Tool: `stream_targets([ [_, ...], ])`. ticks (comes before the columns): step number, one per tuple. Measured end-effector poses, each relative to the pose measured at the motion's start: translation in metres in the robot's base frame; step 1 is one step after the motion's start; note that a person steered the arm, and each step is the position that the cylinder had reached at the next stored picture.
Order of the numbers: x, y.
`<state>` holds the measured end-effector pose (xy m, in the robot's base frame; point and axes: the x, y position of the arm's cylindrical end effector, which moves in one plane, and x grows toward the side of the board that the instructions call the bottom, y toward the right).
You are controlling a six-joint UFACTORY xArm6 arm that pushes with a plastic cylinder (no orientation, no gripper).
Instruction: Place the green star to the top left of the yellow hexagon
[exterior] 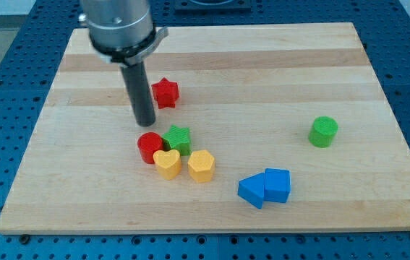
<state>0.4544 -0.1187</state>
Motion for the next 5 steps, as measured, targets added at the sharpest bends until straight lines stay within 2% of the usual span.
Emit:
stream_targets([
  [5, 0.011, 0.069],
])
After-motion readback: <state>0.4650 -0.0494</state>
